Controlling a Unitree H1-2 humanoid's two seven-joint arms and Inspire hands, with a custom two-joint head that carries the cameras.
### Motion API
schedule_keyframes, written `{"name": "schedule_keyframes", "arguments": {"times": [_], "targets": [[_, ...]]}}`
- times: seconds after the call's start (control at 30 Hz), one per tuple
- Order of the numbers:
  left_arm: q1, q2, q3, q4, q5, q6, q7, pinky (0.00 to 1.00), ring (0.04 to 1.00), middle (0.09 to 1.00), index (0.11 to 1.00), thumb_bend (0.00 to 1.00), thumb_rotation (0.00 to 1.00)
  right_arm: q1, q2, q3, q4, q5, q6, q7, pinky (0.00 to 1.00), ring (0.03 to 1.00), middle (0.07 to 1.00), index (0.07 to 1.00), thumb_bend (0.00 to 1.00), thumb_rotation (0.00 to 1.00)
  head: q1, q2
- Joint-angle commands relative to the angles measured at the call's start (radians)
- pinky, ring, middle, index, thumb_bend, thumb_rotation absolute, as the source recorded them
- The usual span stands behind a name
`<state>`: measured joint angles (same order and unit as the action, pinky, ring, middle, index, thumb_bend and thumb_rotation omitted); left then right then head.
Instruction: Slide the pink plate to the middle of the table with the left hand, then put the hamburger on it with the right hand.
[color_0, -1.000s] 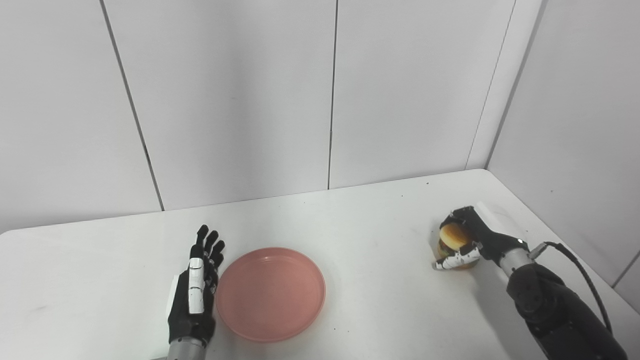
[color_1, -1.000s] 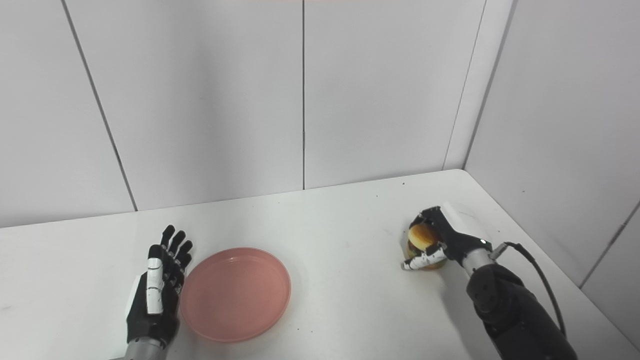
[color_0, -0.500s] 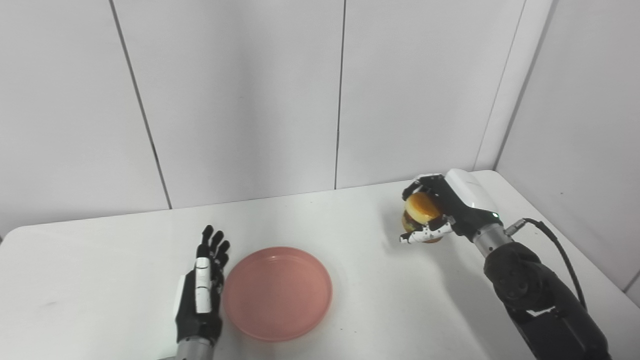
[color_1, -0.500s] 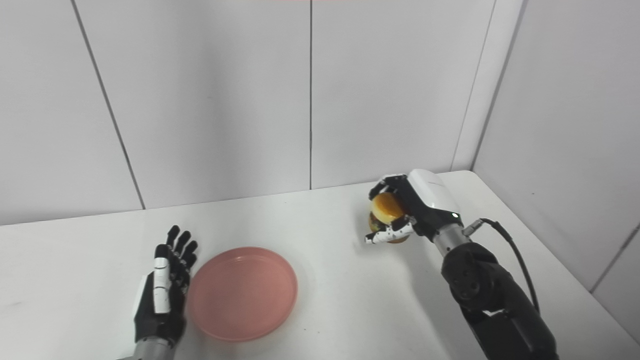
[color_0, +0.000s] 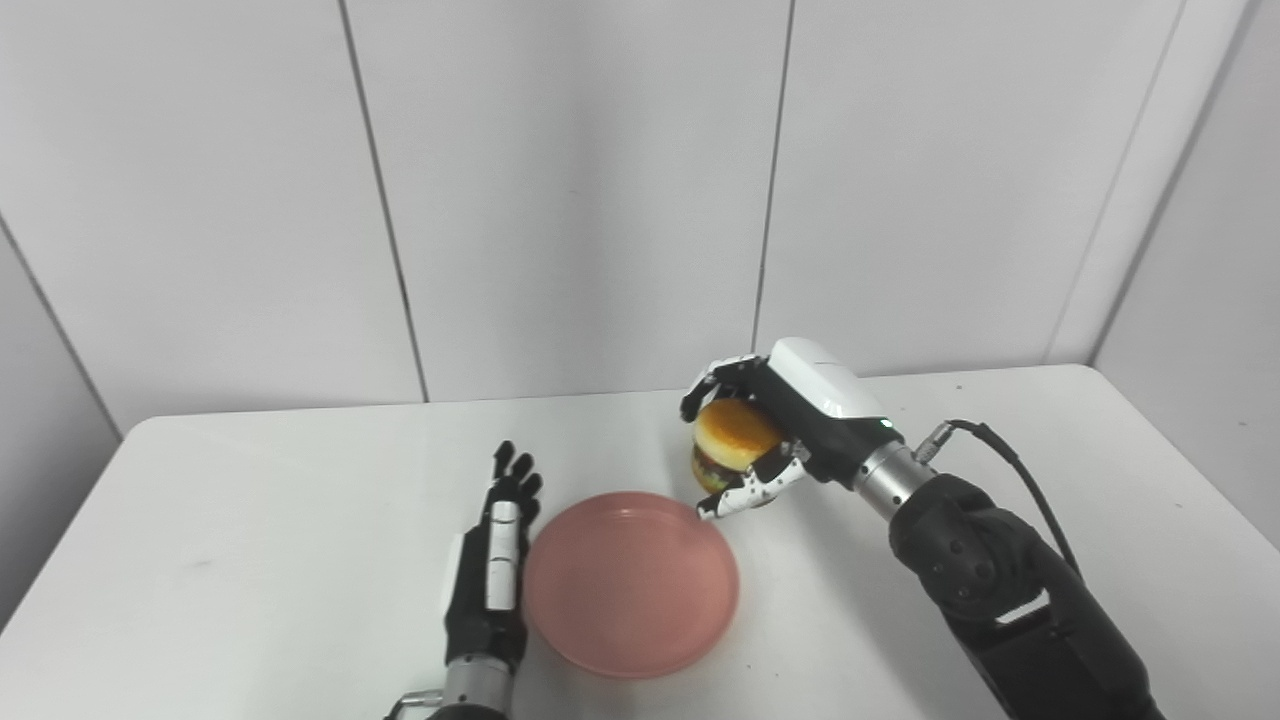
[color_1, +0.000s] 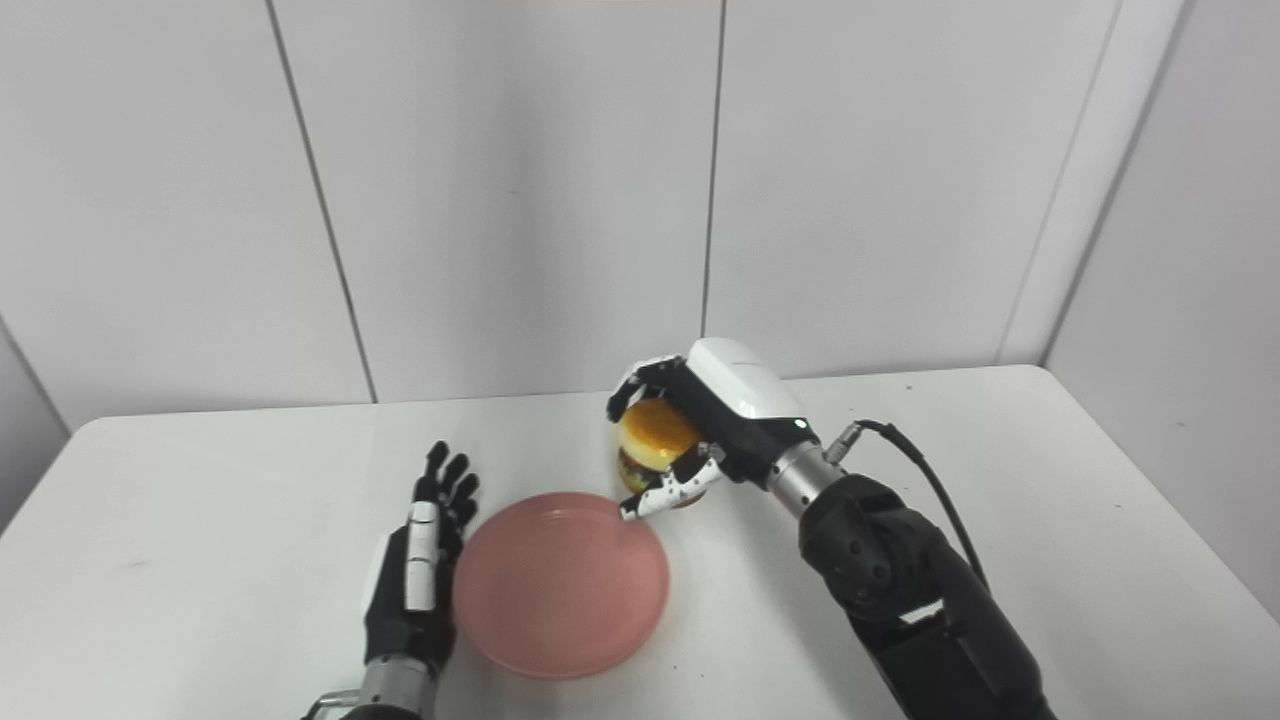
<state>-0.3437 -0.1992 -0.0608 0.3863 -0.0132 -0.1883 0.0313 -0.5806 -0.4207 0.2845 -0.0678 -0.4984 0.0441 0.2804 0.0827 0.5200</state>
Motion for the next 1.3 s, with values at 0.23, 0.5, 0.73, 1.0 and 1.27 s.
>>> {"name": "schedule_keyframes", "arguments": {"times": [0.23,0.5,0.73,1.0,1.27], "targets": [[0.048,-0.027,-0.019,0.054,0.018,-0.025,0.042,0.99,0.975,0.979,0.989,0.65,1.0,-0.073,0.06,0.093,0.044,-0.07,-0.057,0.064,0.35,0.42,0.488,0.507,0.52,0.0,0.055,0.001],[0.046,-0.027,-0.025,0.056,0.025,-0.029,0.057,0.99,0.978,0.981,0.995,0.65,1.0,-0.085,0.089,0.136,0.16,-0.114,-0.081,0.068,0.34,0.406,0.5,0.514,0.52,0.0,0.06,0.007],[0.043,-0.021,-0.037,0.049,0.038,-0.018,0.065,0.99,0.989,0.991,0.999,0.62,1.0,-0.082,0.096,0.165,0.245,-0.164,-0.098,0.048,0.33,0.406,0.508,0.511,0.52,0.0,0.06,0.009],[0.041,-0.019,-0.04,0.053,0.037,-0.026,0.071,0.96,0.98,0.983,0.989,0.63,1.0,-0.045,0.088,0.155,0.285,-0.197,-0.214,-0.083,0.5,0.603,0.675,0.719,0.66,0.2,0.053,0.011],[0.043,-0.018,-0.036,0.042,0.028,-0.015,0.06,0.97,0.991,0.989,0.991,0.63,1.0,0.046,0.087,0.058,0.141,-0.057,-0.203,-0.052,0.98,0.993,0.996,0.972,0.7,0.59,0.042,0.012]]}}
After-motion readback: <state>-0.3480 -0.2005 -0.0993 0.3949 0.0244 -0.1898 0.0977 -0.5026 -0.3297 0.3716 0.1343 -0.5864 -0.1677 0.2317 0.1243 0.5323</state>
